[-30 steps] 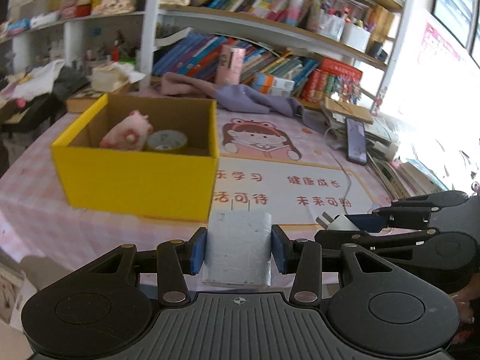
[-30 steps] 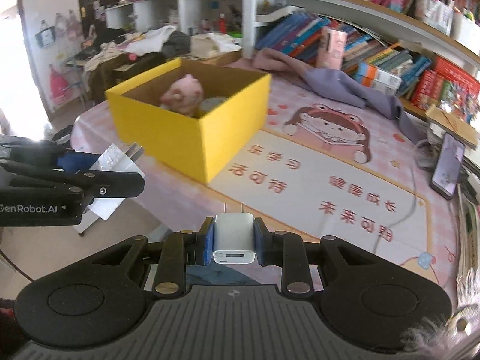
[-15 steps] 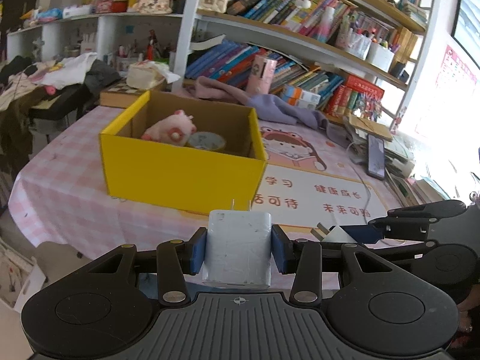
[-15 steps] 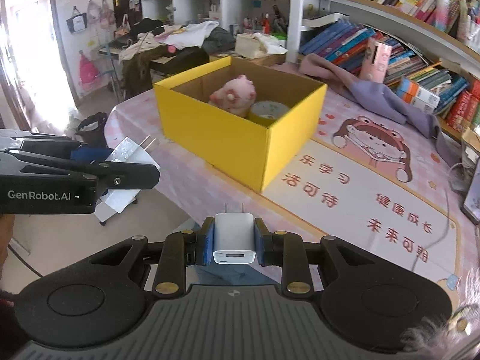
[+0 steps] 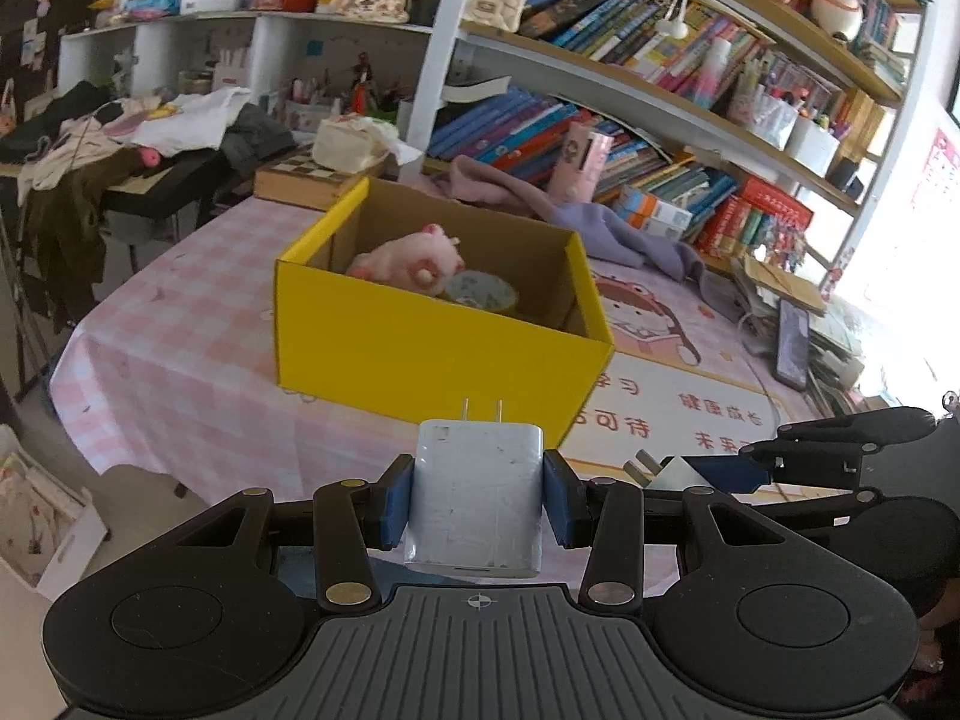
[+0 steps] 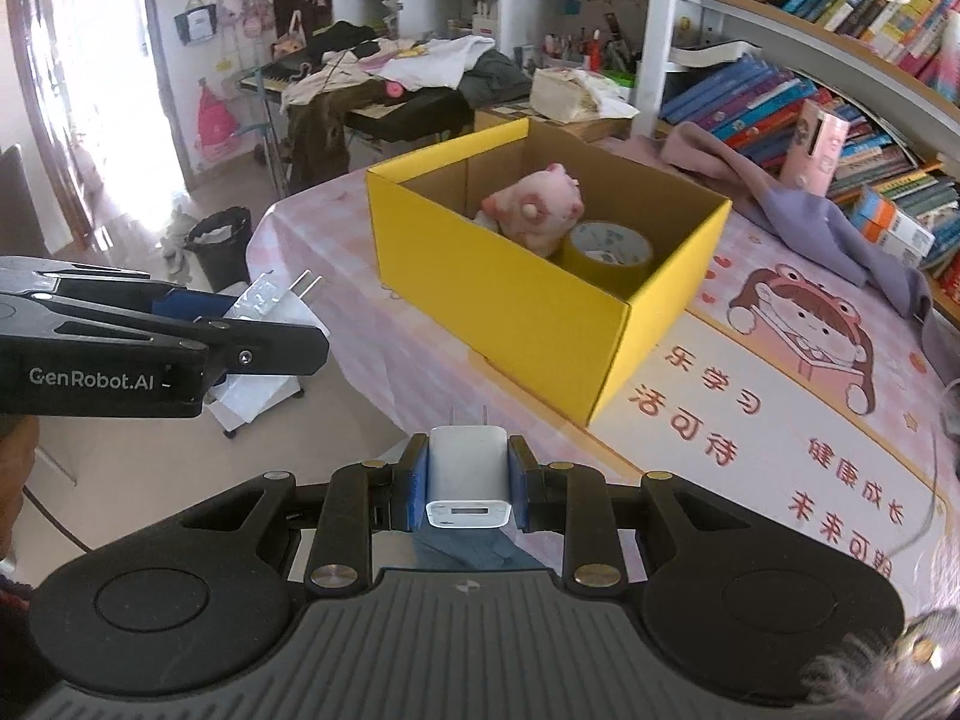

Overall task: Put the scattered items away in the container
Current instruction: 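Lift and carry both white chargers toward the yellow box, then lower both chargers into the box and open both tools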

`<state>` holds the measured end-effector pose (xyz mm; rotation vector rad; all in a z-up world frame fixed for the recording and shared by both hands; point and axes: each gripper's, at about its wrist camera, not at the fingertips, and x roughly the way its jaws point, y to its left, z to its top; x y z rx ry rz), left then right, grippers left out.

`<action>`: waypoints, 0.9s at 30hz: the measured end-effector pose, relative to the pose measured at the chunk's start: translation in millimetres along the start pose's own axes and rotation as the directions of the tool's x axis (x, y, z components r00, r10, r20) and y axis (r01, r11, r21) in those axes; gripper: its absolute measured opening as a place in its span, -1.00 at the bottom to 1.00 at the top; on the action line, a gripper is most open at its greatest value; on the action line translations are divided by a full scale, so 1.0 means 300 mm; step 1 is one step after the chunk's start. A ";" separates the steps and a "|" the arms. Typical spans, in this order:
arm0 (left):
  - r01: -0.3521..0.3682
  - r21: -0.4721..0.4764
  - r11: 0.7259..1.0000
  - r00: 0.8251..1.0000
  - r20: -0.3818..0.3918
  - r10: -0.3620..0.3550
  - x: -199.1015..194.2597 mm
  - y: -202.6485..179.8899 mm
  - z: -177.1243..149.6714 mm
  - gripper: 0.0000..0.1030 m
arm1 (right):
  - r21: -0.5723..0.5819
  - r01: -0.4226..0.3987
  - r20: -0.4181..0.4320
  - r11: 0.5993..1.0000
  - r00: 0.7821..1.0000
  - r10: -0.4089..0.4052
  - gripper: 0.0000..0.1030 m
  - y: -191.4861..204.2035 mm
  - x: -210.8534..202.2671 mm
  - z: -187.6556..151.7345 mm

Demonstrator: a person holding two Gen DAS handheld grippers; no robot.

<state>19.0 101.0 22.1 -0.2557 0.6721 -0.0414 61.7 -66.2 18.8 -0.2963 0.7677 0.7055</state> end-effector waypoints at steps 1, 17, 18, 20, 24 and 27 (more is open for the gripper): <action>-0.008 -0.001 1.000 1.000 -0.001 0.008 0.004 0.006 0.005 -0.17 | -0.001 -0.005 0.000 1.000 1.000 0.005 -0.52 -0.001 0.008 0.007; -0.081 0.058 0.995 0.996 0.044 0.078 0.162 0.018 0.247 -0.18 | 0.011 -0.068 0.128 0.998 0.990 0.066 -0.52 -0.148 0.144 0.211; -0.082 0.061 0.995 0.996 0.045 0.080 0.178 0.017 0.265 -0.18 | 0.016 -0.068 0.138 0.998 0.988 0.065 -0.52 -0.167 0.152 0.229; -0.085 0.071 0.994 0.996 0.047 0.082 0.212 0.012 0.300 -0.17 | 0.023 -0.066 0.149 0.998 0.987 0.062 -0.52 -0.201 0.171 0.262; -0.083 0.094 0.992 0.996 0.026 0.081 0.295 -0.003 0.351 -0.17 | 0.055 -0.044 0.156 0.998 0.987 0.035 -0.52 -0.288 0.226 0.326; -0.076 0.121 0.990 0.997 -0.009 0.078 0.373 -0.017 0.379 -0.17 | 0.054 -0.031 0.149 0.998 0.989 0.023 -0.52 -0.342 0.281 0.370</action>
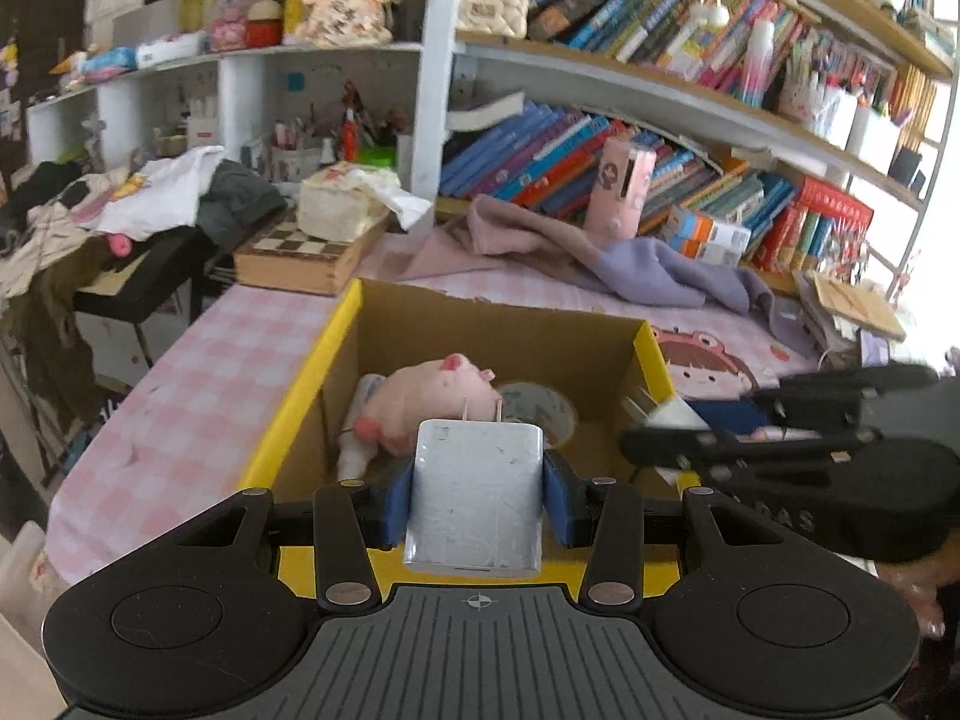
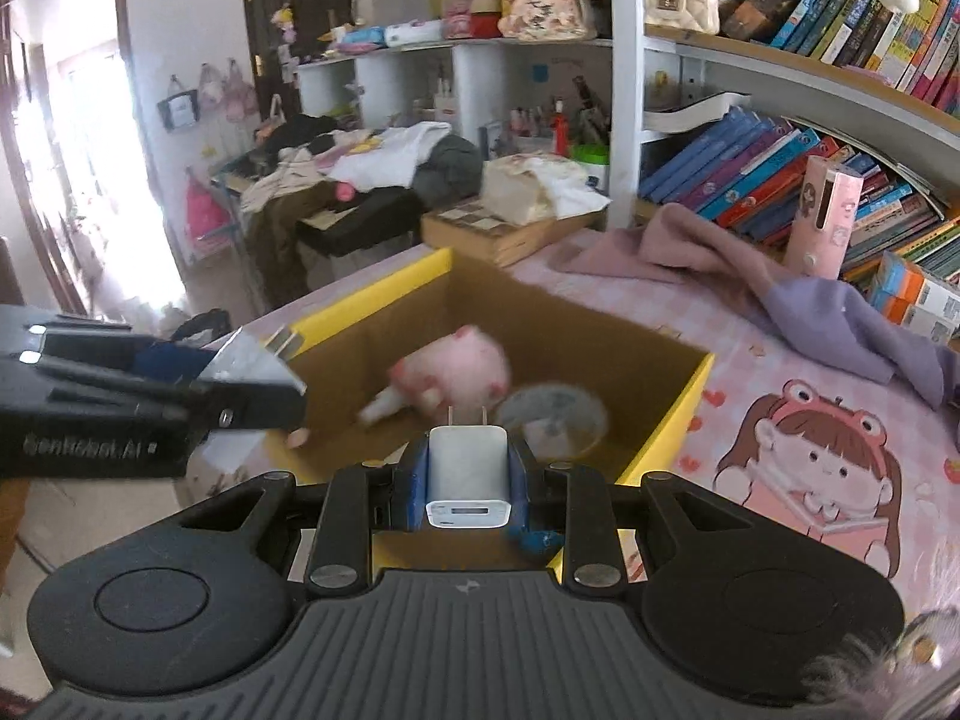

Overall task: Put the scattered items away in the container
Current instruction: 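Lower both chargers into the box and open both tools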

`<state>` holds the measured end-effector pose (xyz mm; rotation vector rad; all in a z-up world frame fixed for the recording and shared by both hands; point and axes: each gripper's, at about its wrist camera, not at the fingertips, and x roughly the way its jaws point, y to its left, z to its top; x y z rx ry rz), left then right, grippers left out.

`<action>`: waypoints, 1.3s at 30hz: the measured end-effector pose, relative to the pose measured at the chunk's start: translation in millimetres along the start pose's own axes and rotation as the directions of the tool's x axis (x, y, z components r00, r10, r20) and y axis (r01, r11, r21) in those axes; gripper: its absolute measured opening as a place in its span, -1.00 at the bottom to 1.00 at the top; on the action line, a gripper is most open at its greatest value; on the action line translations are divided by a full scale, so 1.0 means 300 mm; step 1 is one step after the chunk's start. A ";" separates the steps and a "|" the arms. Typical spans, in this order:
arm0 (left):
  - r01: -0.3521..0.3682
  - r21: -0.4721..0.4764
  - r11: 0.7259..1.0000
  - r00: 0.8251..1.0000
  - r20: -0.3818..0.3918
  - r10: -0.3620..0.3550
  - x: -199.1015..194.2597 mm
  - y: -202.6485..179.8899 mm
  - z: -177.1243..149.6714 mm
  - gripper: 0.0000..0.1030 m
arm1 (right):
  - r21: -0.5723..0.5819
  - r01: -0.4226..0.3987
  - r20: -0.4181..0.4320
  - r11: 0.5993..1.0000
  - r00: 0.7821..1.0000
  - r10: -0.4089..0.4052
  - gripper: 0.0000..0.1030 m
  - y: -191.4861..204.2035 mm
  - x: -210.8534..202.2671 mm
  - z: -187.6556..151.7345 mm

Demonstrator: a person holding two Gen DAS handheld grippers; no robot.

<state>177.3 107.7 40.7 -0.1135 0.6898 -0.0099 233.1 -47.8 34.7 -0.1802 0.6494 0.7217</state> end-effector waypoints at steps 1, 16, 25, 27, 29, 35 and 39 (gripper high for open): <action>0.002 0.010 1.000 1.000 -0.013 -0.002 0.026 -0.008 0.008 -0.17 | -0.005 -0.001 -0.005 1.000 1.000 0.000 -0.52 -0.017 0.024 0.011; 0.081 0.064 0.995 0.955 -0.290 -0.059 0.359 -0.094 0.022 -0.17 | -0.111 -0.062 -0.182 0.992 0.982 0.041 -0.52 -0.181 0.389 0.141; 0.097 0.018 0.995 0.922 -0.379 -0.083 0.439 -0.094 -0.001 -0.17 | -0.168 -0.116 -0.292 0.979 0.954 0.062 -0.52 -0.174 0.518 0.155; 0.091 0.015 0.996 0.919 -0.386 -0.078 0.448 -0.095 -0.003 -0.17 | -0.165 -0.116 -0.300 0.979 0.952 0.062 -0.52 -0.176 0.530 0.154; 0.085 0.013 0.996 0.918 -0.390 -0.074 0.454 -0.094 -0.006 -0.17 | -0.159 -0.115 -0.306 0.981 0.950 0.062 -0.52 -0.180 0.536 0.152; 0.085 0.007 0.996 0.918 -0.390 -0.075 0.455 -0.096 -0.005 -0.17 | -0.161 -0.114 -0.318 0.980 0.946 0.058 -0.52 -0.173 0.557 0.147; 0.082 0.005 0.997 0.921 -0.383 -0.074 0.458 -0.097 -0.002 -0.16 | -0.166 -0.104 -0.321 0.981 0.946 0.046 -0.52 -0.169 0.564 0.151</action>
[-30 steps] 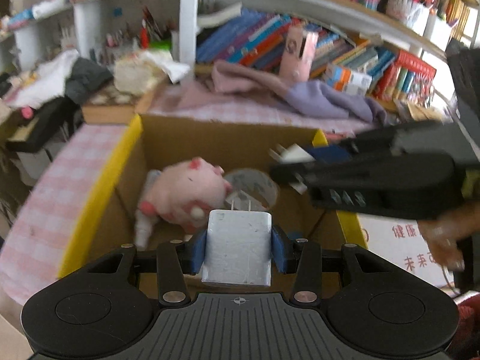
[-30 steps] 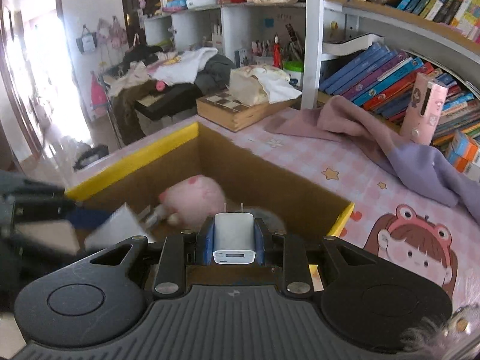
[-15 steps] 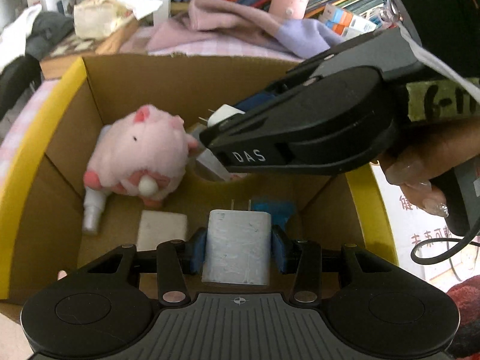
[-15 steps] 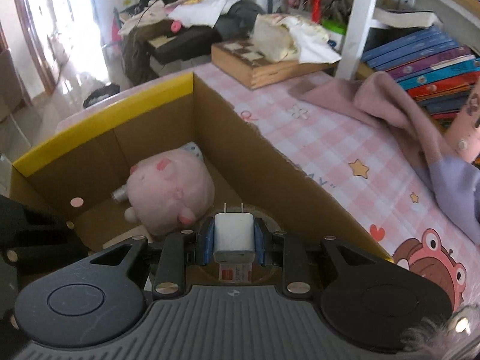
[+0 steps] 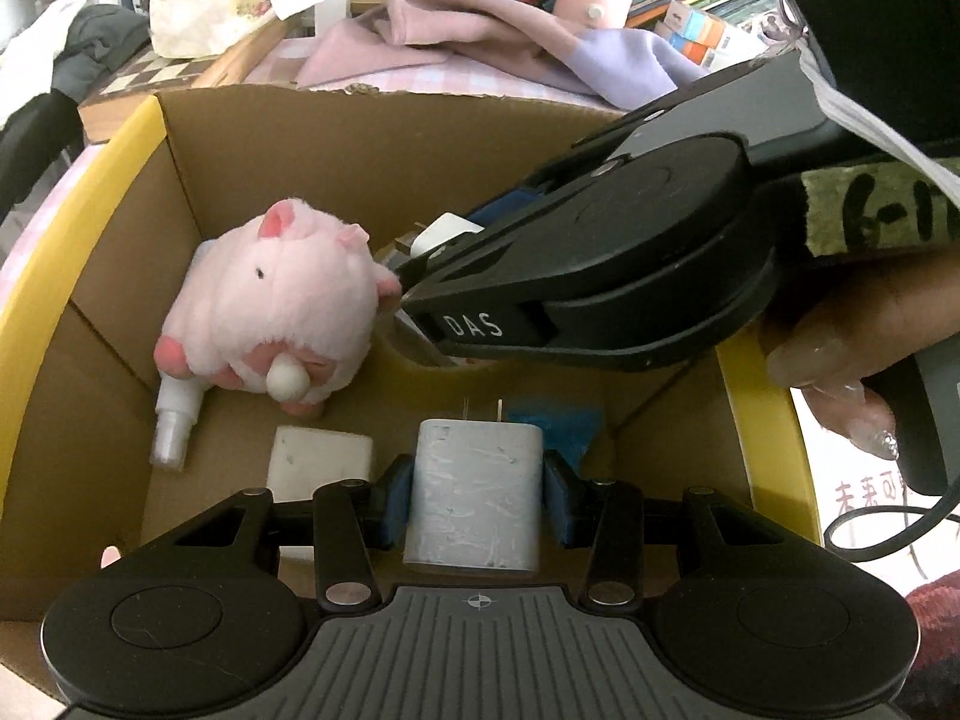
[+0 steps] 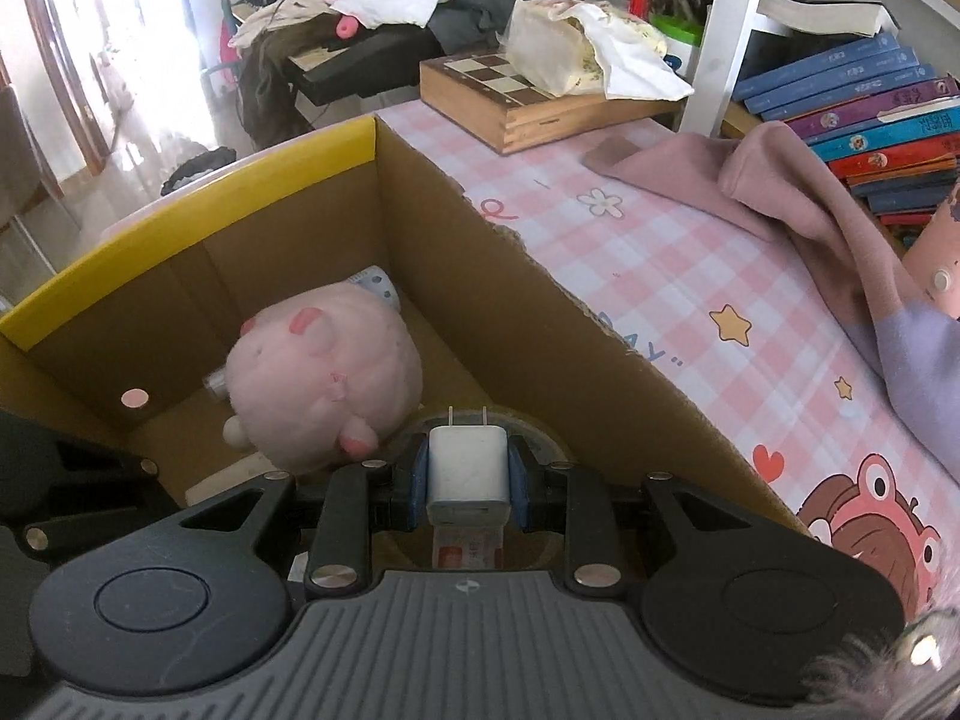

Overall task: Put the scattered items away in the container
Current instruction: 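Lower both chargers into the box and open both tools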

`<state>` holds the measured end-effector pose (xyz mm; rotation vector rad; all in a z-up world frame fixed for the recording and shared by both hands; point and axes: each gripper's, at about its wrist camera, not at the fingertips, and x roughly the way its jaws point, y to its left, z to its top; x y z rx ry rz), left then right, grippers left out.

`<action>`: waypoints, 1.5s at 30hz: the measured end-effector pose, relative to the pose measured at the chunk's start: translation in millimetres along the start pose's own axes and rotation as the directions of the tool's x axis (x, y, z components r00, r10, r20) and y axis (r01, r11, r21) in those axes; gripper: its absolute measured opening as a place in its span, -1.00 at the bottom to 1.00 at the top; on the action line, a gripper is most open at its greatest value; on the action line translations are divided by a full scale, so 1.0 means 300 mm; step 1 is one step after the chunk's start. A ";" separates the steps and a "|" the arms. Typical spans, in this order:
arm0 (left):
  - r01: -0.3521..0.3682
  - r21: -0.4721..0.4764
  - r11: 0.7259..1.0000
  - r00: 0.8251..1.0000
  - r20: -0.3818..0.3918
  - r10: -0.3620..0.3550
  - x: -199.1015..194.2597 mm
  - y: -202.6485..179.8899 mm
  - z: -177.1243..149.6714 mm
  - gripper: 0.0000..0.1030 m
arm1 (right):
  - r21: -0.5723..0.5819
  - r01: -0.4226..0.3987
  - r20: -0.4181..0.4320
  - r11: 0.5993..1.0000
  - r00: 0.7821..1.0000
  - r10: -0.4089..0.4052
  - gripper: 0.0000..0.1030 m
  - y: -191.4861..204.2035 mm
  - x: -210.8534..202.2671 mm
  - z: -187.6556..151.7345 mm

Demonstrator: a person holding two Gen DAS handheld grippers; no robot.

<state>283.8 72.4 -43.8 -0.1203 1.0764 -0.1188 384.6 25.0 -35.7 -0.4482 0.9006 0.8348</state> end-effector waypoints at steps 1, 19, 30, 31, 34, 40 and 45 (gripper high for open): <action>0.000 -0.008 1.000 1.000 0.004 0.000 -0.001 0.002 0.000 -0.15 | -0.002 0.004 -0.001 1.000 1.000 -0.004 -0.52 0.001 0.001 0.001; -0.059 0.042 0.997 0.979 0.199 0.049 -0.192 -0.020 -0.053 0.46 | 0.075 0.046 0.137 0.996 0.989 -0.056 -0.34 0.048 -0.189 -0.038; -0.096 0.087 0.992 0.937 0.344 0.060 -0.385 -0.038 -0.184 0.57 | 0.162 0.111 0.249 0.981 0.957 -0.149 -0.34 0.164 -0.413 -0.149; -0.096 0.088 0.992 0.933 0.354 0.059 -0.401 -0.039 -0.201 0.57 | 0.172 0.118 0.258 0.978 0.953 -0.161 -0.34 0.178 -0.434 -0.164; -0.099 0.087 0.991 0.921 0.386 0.058 -0.449 -0.041 -0.252 0.58 | 0.203 0.139 0.280 0.969 0.940 -0.193 -0.34 0.215 -0.489 -0.208; -0.100 0.093 0.991 0.897 0.440 0.049 -0.526 -0.054 -0.358 0.60 | 0.281 0.174 0.306 0.944 0.916 -0.260 -0.34 0.298 -0.593 -0.320; -0.109 0.088 0.990 0.878 0.475 0.055 -0.559 -0.069 -0.445 0.72 | 0.345 0.228 0.321 0.911 0.883 -0.342 -0.34 0.380 -0.674 -0.447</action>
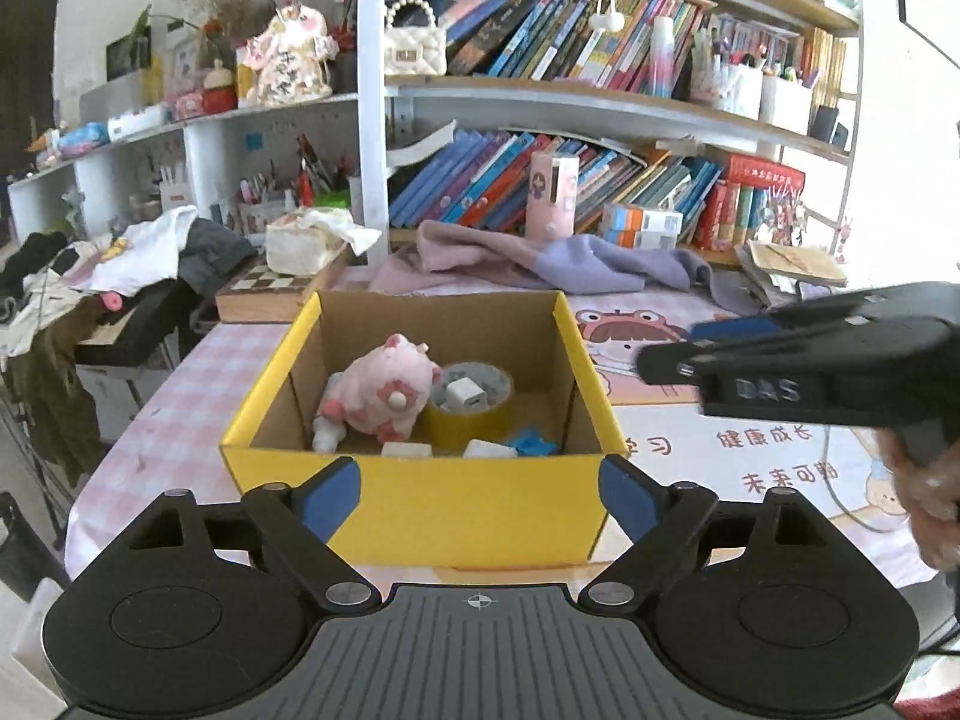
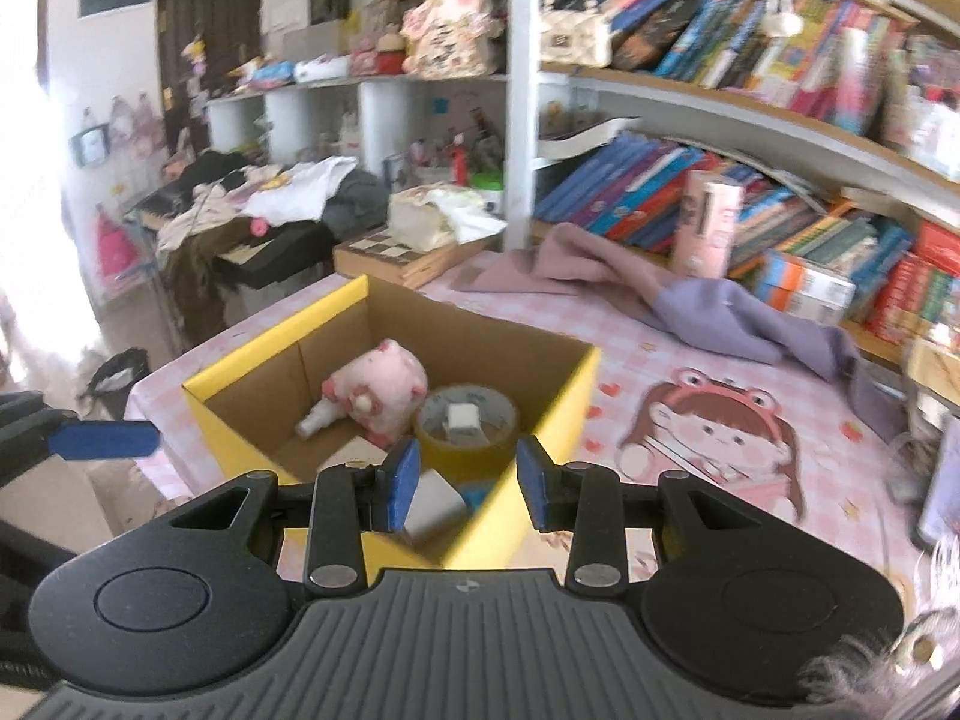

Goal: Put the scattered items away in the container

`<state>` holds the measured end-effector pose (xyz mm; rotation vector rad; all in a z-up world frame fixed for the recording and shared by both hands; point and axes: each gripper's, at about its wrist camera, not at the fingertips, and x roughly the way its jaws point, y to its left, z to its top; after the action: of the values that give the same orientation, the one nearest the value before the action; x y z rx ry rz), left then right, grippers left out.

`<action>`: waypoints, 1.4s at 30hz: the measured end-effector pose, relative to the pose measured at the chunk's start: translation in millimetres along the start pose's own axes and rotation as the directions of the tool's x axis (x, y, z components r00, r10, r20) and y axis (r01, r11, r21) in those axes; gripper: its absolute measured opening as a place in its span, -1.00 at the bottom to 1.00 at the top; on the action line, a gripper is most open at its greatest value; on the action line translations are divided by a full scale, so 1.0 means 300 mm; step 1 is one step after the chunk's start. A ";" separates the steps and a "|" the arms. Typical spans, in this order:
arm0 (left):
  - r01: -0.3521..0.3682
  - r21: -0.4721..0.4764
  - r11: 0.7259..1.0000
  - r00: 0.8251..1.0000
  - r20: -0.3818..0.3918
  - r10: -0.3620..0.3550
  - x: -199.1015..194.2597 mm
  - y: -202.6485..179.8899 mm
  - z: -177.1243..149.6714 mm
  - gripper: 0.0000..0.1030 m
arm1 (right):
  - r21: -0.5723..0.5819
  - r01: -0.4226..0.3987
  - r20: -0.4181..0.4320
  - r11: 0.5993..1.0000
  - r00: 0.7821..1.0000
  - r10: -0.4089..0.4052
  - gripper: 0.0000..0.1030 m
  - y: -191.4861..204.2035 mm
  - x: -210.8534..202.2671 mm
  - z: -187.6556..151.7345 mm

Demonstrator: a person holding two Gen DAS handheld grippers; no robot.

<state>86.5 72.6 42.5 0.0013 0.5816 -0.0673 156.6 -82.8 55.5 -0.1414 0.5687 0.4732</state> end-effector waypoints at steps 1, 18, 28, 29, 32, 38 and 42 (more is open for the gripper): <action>-0.009 -0.003 1.000 1.000 0.011 0.009 -0.013 -0.007 -0.014 0.72 | 0.008 0.017 0.010 1.000 1.000 -0.017 -0.34 0.001 -0.029 -0.025; -0.046 -0.001 0.999 0.999 0.017 0.046 -0.106 -0.113 -0.161 0.87 | 0.127 0.285 0.001 0.950 0.958 -0.288 -0.20 -0.019 -0.363 -0.414; -0.008 0.038 0.999 0.998 -0.069 0.010 -0.091 -0.182 -0.202 0.94 | 0.211 0.306 -0.105 0.928 0.951 -0.290 0.18 -0.073 -0.382 -0.498; -0.007 0.040 0.999 0.997 -0.076 0.010 -0.092 -0.185 -0.207 0.95 | 0.209 0.307 -0.109 0.928 0.951 -0.290 0.21 -0.073 -0.384 -0.502; -0.004 0.039 0.999 0.995 -0.100 0.008 -0.088 -0.195 -0.213 0.97 | 0.197 0.314 -0.112 0.929 0.948 -0.297 0.46 -0.070 -0.390 -0.506; -0.006 0.036 0.999 0.992 -0.124 0.010 -0.085 -0.213 -0.222 1.00 | 0.182 0.325 -0.127 0.928 0.944 -0.306 0.74 -0.073 -0.399 -0.516; -0.005 0.033 0.999 0.991 -0.137 0.010 -0.079 -0.217 -0.226 1.00 | 0.178 0.325 -0.127 0.929 0.944 -0.306 0.85 -0.074 -0.401 -0.519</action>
<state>25.3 10.5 -0.1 0.0397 0.7181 -0.0696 2.6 -189.6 -8.7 -0.0643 0.6714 0.0943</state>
